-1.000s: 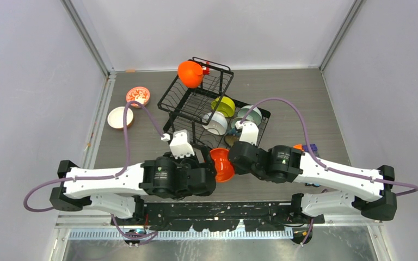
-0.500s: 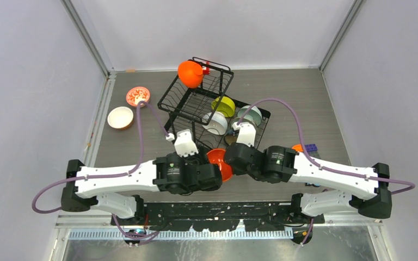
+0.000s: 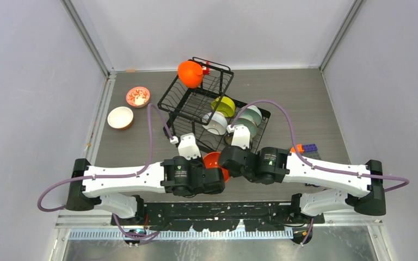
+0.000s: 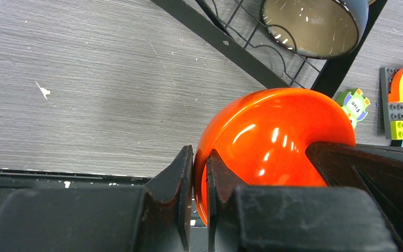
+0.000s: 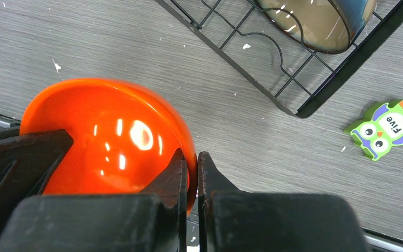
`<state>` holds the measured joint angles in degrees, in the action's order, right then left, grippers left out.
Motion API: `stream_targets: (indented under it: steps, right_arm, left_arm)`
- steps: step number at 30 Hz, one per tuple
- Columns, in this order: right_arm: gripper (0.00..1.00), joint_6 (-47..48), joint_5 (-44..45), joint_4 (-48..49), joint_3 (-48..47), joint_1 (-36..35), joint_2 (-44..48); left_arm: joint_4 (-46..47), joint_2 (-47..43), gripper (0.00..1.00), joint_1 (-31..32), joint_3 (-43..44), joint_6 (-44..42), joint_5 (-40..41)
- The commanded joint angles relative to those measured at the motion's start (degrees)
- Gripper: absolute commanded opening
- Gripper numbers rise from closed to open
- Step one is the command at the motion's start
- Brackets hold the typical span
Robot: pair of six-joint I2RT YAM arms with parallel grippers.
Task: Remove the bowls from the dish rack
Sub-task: Place the bowl at the center of the board.
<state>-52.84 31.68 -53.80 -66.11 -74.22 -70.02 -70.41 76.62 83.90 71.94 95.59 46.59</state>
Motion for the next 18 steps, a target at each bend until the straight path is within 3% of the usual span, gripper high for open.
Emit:
stream_targets:
  steps: [1,9,10,13,18]
  right_arm:
    - [0.01,-2.34,2.61,3.27,-3.06,-0.42,0.06]
    - [0.01,-2.1,2.26,3.85,-2.96,-0.58,-0.01]
    - [0.01,-2.09,2.29,3.81,-2.95,-0.58,0.02]
    - [0.01,-1.94,2.03,4.12,-2.9,-0.58,-0.03]
    - [0.01,-1.45,0.93,5.14,-2.56,-0.66,0.42]
  left_arm:
    - [-0.01,-1.0,0.08,-0.31,-0.95,2.62,0.98]
    - [0.65,-1.6,0.22,-0.31,-1.73,2.67,0.71]
    - [0.94,-1.75,0.21,-0.31,-1.92,2.67,0.63]
    - [2.45,-2.17,0.01,-0.31,-2.85,1.95,0.2]
    - [4.94,-3.0,0.0,-0.31,-4.06,0.11,-0.4]
